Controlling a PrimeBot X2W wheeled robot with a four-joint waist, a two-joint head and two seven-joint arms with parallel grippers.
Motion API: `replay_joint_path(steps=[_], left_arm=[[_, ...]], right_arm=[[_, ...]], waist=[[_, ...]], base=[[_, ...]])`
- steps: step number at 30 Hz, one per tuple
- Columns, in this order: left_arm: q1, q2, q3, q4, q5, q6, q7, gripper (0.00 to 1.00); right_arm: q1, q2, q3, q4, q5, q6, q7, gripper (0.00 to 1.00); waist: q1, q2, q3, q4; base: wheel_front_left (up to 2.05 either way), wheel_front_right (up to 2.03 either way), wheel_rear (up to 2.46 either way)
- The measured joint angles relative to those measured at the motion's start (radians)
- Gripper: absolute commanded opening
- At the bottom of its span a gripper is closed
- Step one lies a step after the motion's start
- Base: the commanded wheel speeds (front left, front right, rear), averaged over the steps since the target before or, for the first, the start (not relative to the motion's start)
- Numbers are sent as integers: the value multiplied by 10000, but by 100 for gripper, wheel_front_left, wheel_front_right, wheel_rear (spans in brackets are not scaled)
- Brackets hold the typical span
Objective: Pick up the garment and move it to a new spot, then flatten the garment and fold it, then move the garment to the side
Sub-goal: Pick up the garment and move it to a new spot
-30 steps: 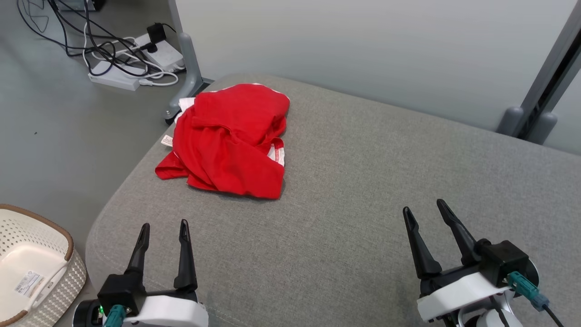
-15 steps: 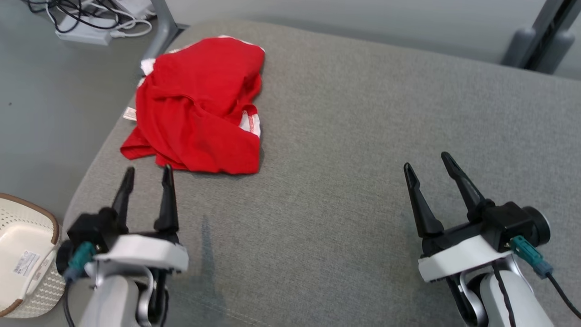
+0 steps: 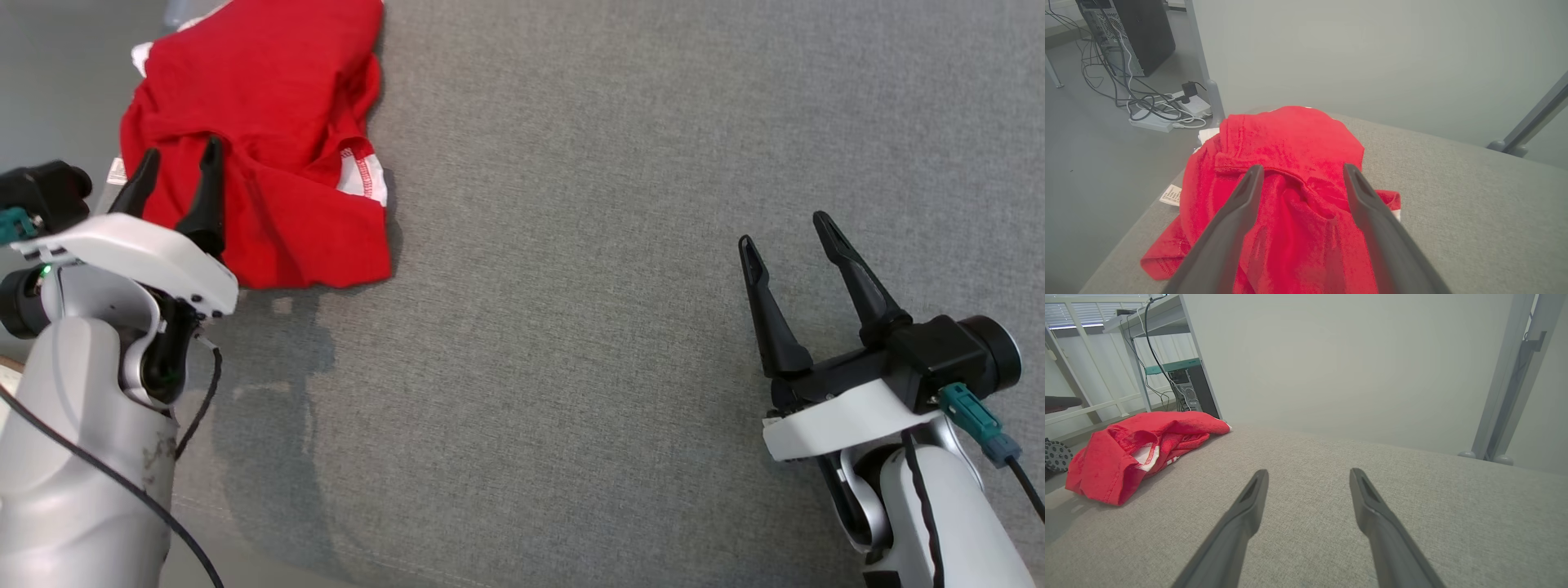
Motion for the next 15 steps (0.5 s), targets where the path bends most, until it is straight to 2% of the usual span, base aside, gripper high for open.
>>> replay_joint_path(steps=[6,15], left_arm=[[-792,299,-77,1083,-274,-155,1114,100],[-1750,546,-48,2416,-360,-205,1060,100]], right_arm=[[-164,-29,65,-146,-92,0,61,100],[-320,-48,148,-226,-155,0,107,100]], waist=[[0,0,413,-277],[0,0,826,-578]], base=[[0,0,0],[0,0,0]])
